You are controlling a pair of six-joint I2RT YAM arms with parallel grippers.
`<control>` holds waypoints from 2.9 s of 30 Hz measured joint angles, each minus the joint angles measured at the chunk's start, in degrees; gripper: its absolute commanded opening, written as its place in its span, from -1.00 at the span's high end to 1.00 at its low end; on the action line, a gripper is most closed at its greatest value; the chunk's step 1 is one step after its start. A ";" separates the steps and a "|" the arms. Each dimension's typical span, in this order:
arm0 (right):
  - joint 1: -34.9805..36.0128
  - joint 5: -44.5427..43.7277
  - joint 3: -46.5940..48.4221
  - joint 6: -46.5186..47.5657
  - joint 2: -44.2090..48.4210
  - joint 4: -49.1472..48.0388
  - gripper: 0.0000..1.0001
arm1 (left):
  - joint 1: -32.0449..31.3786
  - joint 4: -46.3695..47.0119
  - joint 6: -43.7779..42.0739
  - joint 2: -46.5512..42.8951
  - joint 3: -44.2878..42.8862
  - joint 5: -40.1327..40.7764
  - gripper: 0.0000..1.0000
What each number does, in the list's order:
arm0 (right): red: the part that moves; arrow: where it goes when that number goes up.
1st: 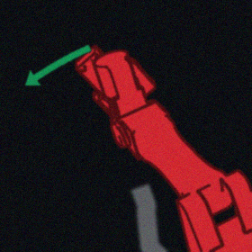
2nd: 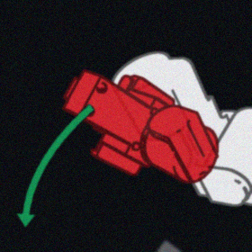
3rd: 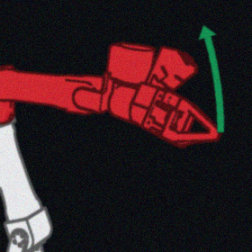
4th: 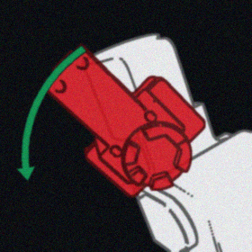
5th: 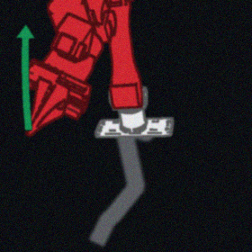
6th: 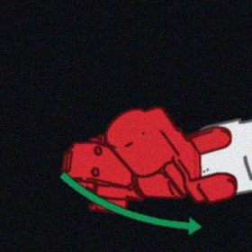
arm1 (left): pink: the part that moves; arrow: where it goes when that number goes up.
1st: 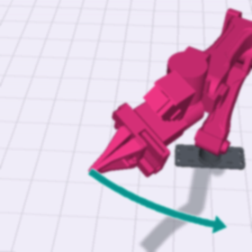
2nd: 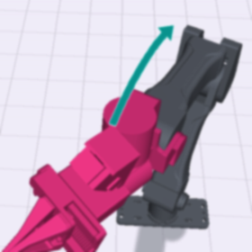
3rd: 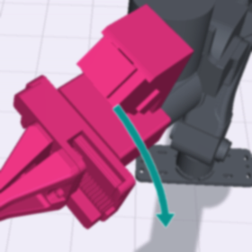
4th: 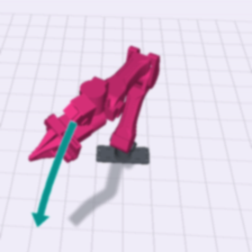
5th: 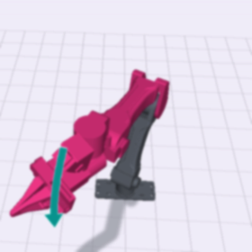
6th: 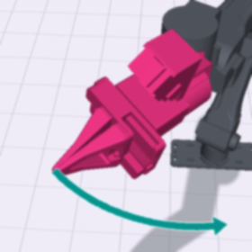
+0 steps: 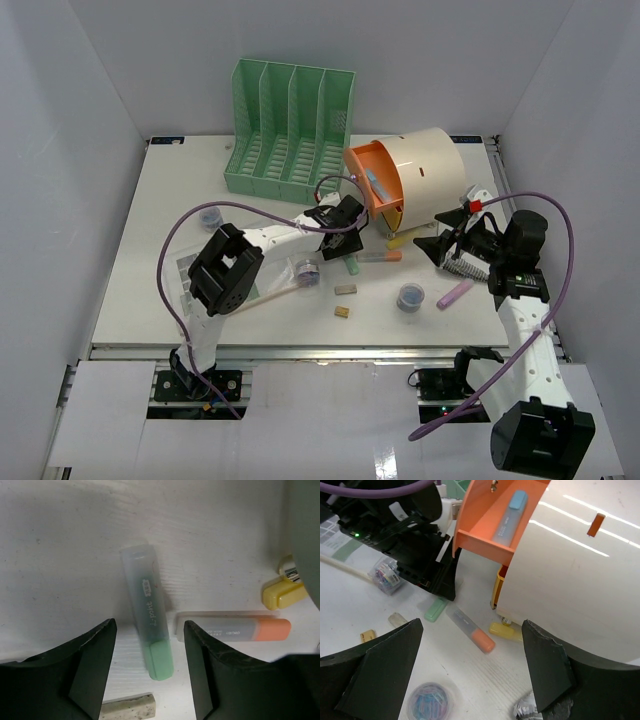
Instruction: Organize the desk
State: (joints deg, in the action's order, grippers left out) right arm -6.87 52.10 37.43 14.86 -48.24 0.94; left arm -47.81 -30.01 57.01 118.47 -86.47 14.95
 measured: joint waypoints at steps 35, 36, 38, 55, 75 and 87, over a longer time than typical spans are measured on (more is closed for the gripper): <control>-2.48 2.53 -0.80 -0.88 1.66 -1.45 -0.73 | -0.44 -9.73 -3.12 -9.79 0.70 7.16 1.00; -2.50 2.53 -0.81 -0.87 1.66 -1.46 -0.73 | -0.36 -9.49 -3.32 -12.22 0.72 7.47 1.00; -2.50 2.53 -0.81 -0.86 1.66 -1.49 -0.72 | -0.19 -8.81 -3.85 -17.23 0.72 8.21 1.00; -3.54 2.49 -0.92 0.01 1.61 -1.52 -0.73 | 1.83 -4.45 -11.87 -11.77 -30.67 3.73 1.00; -5.16 2.51 -0.96 0.60 1.59 -1.52 -0.73 | 3.61 -5.94 -11.09 4.88 -45.42 1.13 -0.32; -5.56 9.84 -1.47 9.81 -1.56 2.66 -0.74 | 6.51 -5.18 -14.85 4.25 -47.37 -2.76 -0.62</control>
State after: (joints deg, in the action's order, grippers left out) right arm -12.43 61.94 35.96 24.67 -49.81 3.60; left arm -41.30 -35.19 42.15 122.72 -133.84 12.19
